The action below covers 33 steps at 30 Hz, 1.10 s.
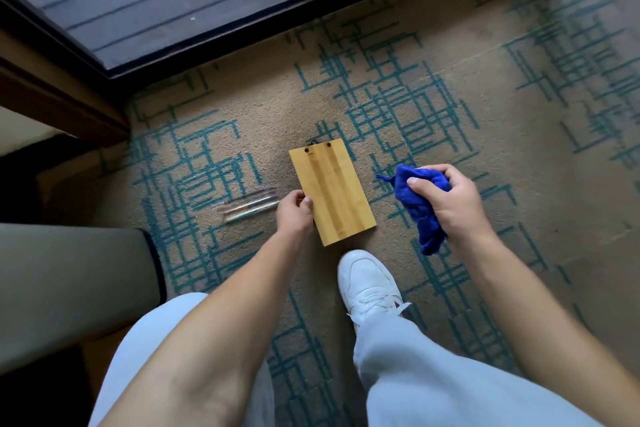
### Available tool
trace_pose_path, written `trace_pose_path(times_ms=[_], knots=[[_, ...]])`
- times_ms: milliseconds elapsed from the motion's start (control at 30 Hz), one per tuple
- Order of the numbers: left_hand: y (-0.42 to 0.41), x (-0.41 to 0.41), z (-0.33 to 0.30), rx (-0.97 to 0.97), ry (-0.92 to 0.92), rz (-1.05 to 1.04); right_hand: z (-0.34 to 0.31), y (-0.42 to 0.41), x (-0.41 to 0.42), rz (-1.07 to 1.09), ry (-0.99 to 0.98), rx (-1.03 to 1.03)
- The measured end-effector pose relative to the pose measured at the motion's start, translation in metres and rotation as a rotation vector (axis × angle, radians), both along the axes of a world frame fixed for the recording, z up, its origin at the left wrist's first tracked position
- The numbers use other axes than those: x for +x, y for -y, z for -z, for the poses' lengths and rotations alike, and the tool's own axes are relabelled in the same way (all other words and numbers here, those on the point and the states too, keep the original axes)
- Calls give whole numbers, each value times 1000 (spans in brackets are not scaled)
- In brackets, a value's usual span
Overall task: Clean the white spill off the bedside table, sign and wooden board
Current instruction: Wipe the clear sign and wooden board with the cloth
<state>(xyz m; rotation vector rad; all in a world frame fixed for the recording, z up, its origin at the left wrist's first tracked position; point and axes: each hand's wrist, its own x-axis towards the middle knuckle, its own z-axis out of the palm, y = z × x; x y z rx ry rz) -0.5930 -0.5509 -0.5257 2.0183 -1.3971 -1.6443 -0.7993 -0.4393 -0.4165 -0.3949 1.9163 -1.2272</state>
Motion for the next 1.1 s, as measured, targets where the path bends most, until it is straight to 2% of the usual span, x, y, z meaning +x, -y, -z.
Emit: trace_pose_path(times_ms=[167,300,433,600,833,933,967,1067,1100], knots=[[14,-8,0,-26,31,14,-1,3,-1,-28,48,-14],[14,-7,5,-127,217,92,-2,9,0,-53,69,-19],[4,-4,9,-230,281,152,-2,12,0,-40,86,-39],[-11,6,13,-375,459,486,-3,17,-2,-74,88,-42],[14,9,-6,-359,550,740,-11,36,2,-176,82,-56],[33,13,-36,-444,487,719,-21,48,8,-218,74,-64],[40,13,-51,-452,397,669,-24,52,11,-256,72,-67],[47,18,-103,-262,-158,438,-45,66,25,-418,82,-88],[47,25,-121,-245,-270,427,-55,73,34,-479,98,-115]])
